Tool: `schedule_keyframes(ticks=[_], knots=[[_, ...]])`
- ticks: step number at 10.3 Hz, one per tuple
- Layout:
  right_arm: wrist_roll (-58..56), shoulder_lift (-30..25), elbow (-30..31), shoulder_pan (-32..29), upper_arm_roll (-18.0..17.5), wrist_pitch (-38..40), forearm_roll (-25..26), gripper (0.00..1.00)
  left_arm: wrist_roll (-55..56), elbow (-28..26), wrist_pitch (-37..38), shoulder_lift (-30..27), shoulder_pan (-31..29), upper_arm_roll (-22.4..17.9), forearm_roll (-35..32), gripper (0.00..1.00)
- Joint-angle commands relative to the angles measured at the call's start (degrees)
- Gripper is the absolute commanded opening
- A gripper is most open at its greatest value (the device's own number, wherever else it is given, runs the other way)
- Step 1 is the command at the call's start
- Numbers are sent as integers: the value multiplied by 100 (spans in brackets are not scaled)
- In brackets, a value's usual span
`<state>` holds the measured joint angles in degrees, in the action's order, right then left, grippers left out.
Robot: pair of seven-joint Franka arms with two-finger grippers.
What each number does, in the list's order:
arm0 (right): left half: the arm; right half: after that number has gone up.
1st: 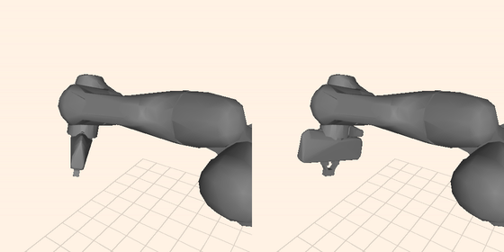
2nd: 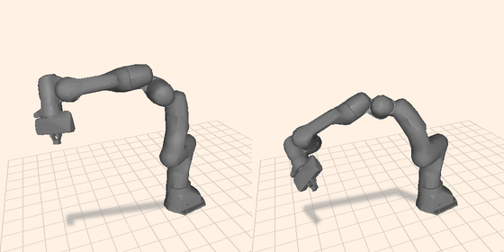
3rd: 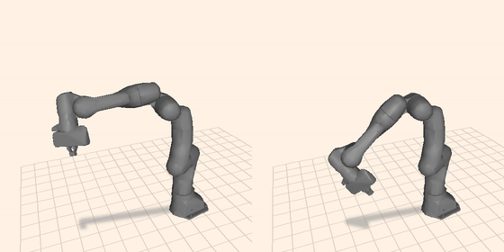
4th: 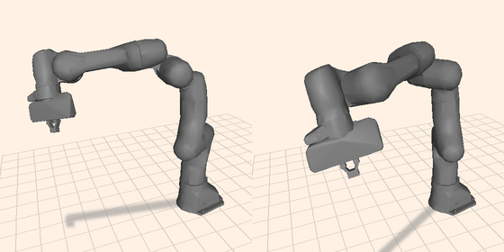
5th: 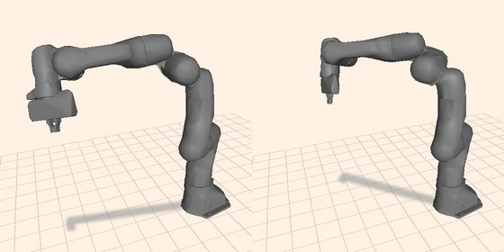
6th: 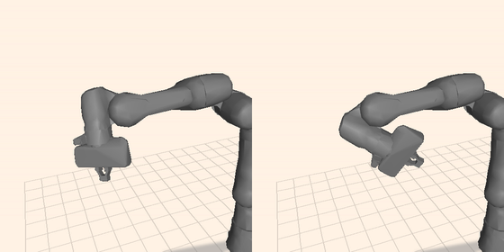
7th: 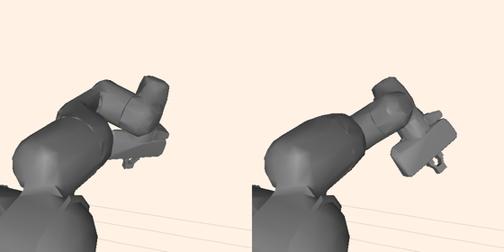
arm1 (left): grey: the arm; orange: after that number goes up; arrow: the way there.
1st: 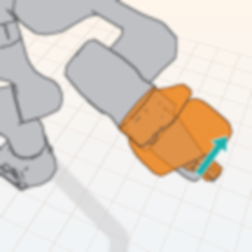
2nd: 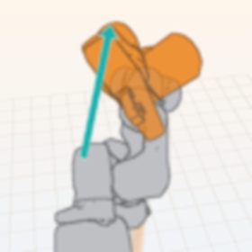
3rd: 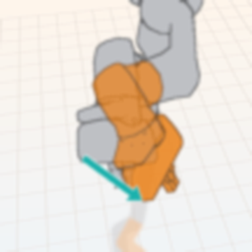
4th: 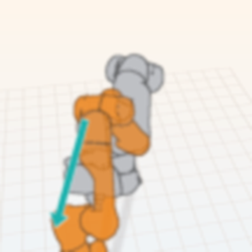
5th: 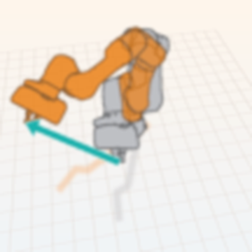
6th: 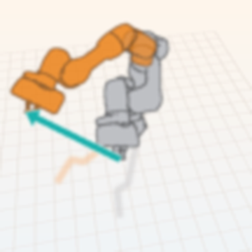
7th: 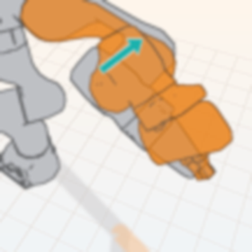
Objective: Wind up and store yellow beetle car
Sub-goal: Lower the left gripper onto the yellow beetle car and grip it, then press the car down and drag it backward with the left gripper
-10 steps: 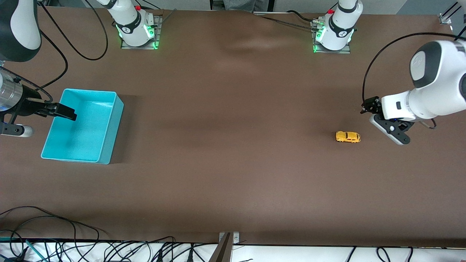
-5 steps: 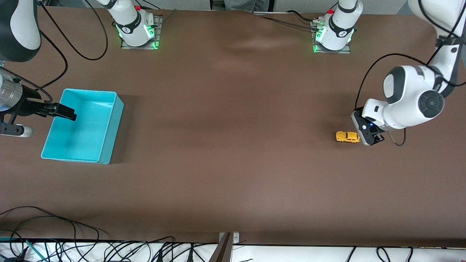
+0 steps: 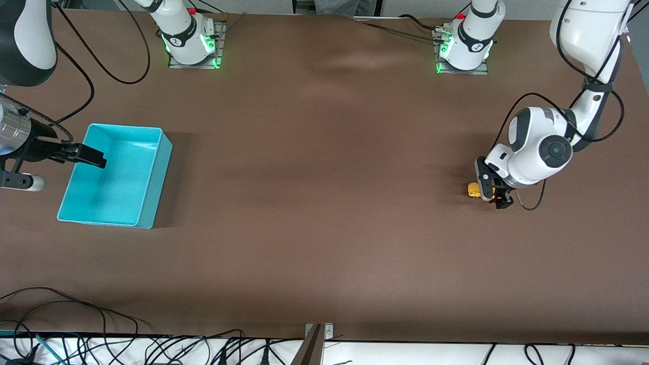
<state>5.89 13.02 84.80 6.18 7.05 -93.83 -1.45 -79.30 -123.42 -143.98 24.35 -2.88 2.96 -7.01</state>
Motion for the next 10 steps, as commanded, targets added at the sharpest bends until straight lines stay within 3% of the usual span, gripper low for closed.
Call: schedule_keyframes(ticks=[1, 2, 4, 5, 6, 7, 8, 10], knots=[[53, -46, 54, 6, 6, -47, 13, 100, -199, -217, -401, 43, -37, 11, -273, 100], [44, -46, 54, -3, 6, -38, 13, 100, -200, -227, -472, 87, -63, 11, -422, 99], [44, -54, 54, -3, 6, -47, 13, 100, -209, -227, -473, 79, -90, 20, -538, 79], [44, -46, 54, -3, 6, -47, 13, 100, -209, -227, -473, 70, -90, 20, -538, 46], [44, -46, 54, -12, 6, -38, 4, 100, -218, -218, -464, 61, -90, 20, -538, 22], [44, -46, 54, -3, 6, -56, 4, 100, -218, -218, -464, 52, -90, 20, -538, 7], [44, -46, 54, -3, 6, -65, 4, 100, -218, -218, -464, 61, -90, 20, -538, 1], [44, -46, 54, -3, 6, -74, 4, 100, -218, -218, -447, 61, -90, 20, -538, 1]])
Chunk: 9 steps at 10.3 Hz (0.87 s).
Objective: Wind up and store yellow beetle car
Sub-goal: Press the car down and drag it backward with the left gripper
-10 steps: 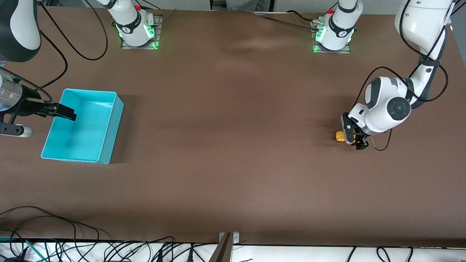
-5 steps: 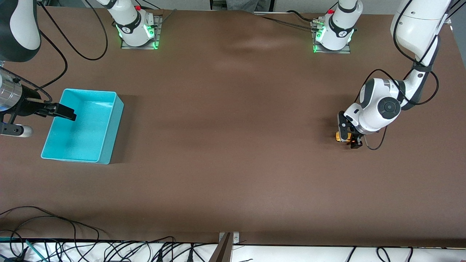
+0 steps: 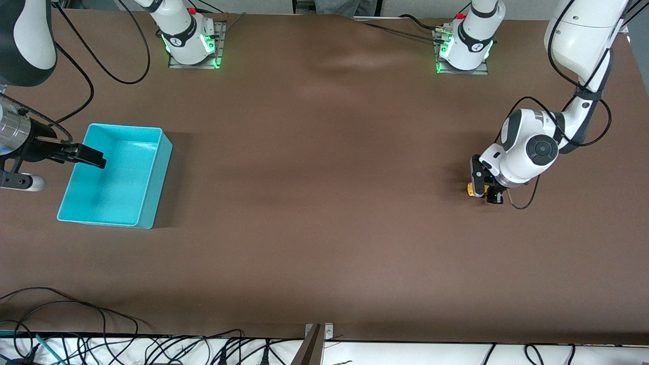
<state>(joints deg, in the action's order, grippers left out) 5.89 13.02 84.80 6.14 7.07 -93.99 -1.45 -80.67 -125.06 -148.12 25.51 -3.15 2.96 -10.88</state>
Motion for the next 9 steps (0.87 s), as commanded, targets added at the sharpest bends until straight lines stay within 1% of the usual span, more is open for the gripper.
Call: schedule_keyframes(ticks=[1, 3, 5, 7, 9], knots=[[44, -54, 54, 1, 5, -58, 4, 100, -89, -45, -25, -38, -63, 21, -151, 0], [44, -54, 54, 1, 5, -67, 4, 100, -298, 16, 19, -11, -89, 3, -151, 0], [44, -46, 54, 1, 5, -58, 4, 100, -510, 87, 20, 155, -282, 3, -151, 0], [44, -46, 54, 1, 5, -58, 4, 100, -685, 131, 20, 226, -572, -6, -160, 0], [44, -46, 54, -8, 5, -58, 4, 100, -1281, 297, 20, 374, -949, -6, -160, 0]])
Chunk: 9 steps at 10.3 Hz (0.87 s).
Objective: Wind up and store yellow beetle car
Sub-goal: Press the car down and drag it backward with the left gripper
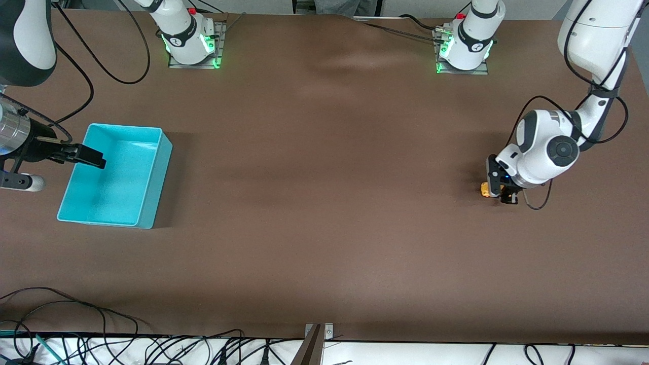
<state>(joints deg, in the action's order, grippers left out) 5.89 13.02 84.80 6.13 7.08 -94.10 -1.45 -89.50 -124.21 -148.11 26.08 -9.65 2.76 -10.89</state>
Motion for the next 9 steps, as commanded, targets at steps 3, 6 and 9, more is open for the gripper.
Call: schedule_keyframes(ticks=[3, 6, 9], knots=[[44, -54, 54, -6, 4, -56, 4, 100, -1085, 467, 19, 547, -852, 14, -159, 0], [44, -54, 54, -15, 4, -56, 4, 100, -1544, 634, 19, 565, -1292, 14, -159, 0], [53, -54, 54, -6, 4, -47, 4, 100, -1614, 740, 19, 644, -1495, 14, -159, 0]])
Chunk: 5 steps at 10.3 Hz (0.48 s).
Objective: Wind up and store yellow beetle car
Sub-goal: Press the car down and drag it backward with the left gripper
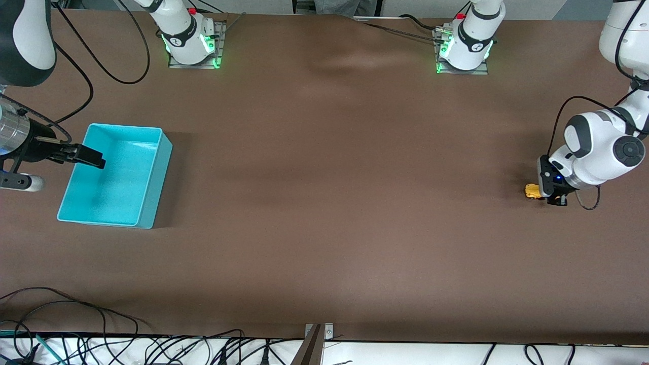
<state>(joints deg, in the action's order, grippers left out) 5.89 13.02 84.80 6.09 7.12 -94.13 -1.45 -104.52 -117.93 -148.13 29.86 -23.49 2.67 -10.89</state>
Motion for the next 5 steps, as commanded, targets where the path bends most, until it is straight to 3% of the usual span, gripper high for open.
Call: schedule_keyframes(ticks=[1, 2, 3, 4, 5], knots=[[53, -54, 54, -3, 0, -44, 4, 100, -156, 112, 21, 266, -156, 23, -159, 0], [53, -46, 54, -11, 0, -44, 4, 100, -156, 112, 13, 266, -165, 23, -159, 0], [53, -54, 54, -3, 0, -44, 4, 100, -156, 121, 21, 258, -183, 31, -124, 25], [53, -46, 54, -3, 0, -44, 4, 100, -156, 121, 21, 223, -200, 32, -63, 99], [53, -46, 54, -11, 0, -52, 4, 100, -130, 130, 135, 162, -261, 49, -53, 100]])
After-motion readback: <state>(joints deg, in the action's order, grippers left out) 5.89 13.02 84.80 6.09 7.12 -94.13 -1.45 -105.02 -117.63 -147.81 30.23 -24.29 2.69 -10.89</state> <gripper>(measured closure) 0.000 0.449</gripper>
